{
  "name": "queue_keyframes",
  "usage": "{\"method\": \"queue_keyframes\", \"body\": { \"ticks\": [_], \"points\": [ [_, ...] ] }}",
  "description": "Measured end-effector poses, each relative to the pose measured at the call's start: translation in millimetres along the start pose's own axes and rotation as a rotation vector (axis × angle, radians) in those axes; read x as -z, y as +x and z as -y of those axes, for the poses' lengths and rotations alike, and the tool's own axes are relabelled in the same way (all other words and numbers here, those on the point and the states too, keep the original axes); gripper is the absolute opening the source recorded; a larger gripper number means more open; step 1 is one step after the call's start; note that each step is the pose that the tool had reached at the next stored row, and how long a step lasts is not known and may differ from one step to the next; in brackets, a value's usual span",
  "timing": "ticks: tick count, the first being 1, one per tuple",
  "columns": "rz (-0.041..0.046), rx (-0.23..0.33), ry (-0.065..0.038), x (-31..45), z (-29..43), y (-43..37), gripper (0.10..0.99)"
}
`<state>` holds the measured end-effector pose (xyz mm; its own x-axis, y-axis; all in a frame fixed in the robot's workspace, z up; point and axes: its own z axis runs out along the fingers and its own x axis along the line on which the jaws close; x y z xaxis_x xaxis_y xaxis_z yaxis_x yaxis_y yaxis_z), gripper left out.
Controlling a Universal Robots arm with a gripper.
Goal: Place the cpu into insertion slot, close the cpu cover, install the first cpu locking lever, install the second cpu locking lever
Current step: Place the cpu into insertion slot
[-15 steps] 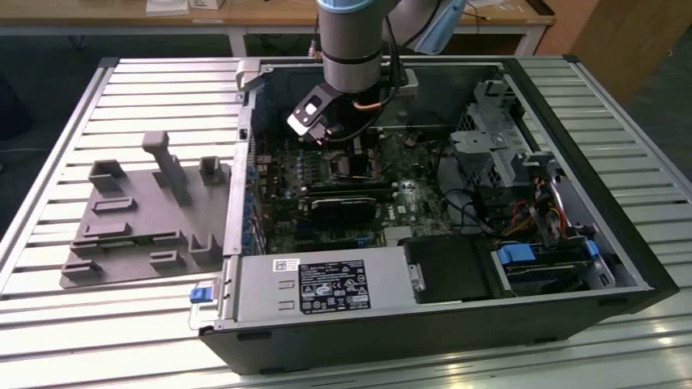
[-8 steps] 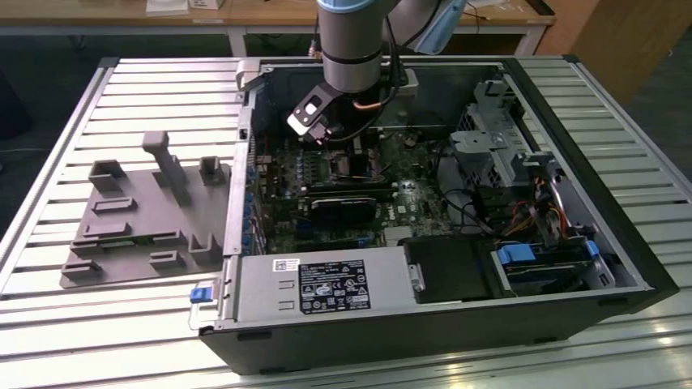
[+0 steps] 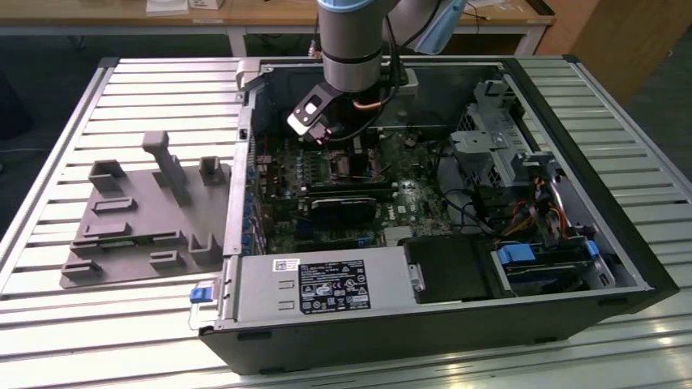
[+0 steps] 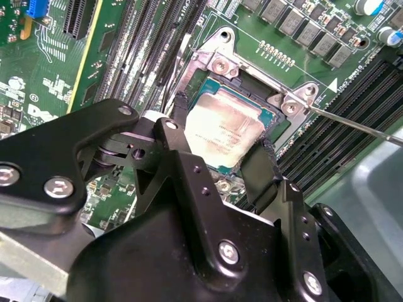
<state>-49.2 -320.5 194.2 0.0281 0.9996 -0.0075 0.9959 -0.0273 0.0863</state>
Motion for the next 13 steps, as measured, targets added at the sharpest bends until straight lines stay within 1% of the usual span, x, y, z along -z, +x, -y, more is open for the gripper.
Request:
{"method": "queue_keyframes", "body": {
  "ticks": [6, 10, 11, 13],
  "points": [
    [-0.0003, 0.000, 0.000, 3.2, -0.3, 0.0, 0.612],
    [-0.0005, 0.000, 0.000, 3.0, -0.3, 0.0, 0.612],
    [-0.0020, 0.000, 0.000, 2.6, -0.2, 0.0, 0.612],
    [-0.0099, -0.001, 0.000, 2.1, -0.2, 0.0, 0.612]
  ]
}}
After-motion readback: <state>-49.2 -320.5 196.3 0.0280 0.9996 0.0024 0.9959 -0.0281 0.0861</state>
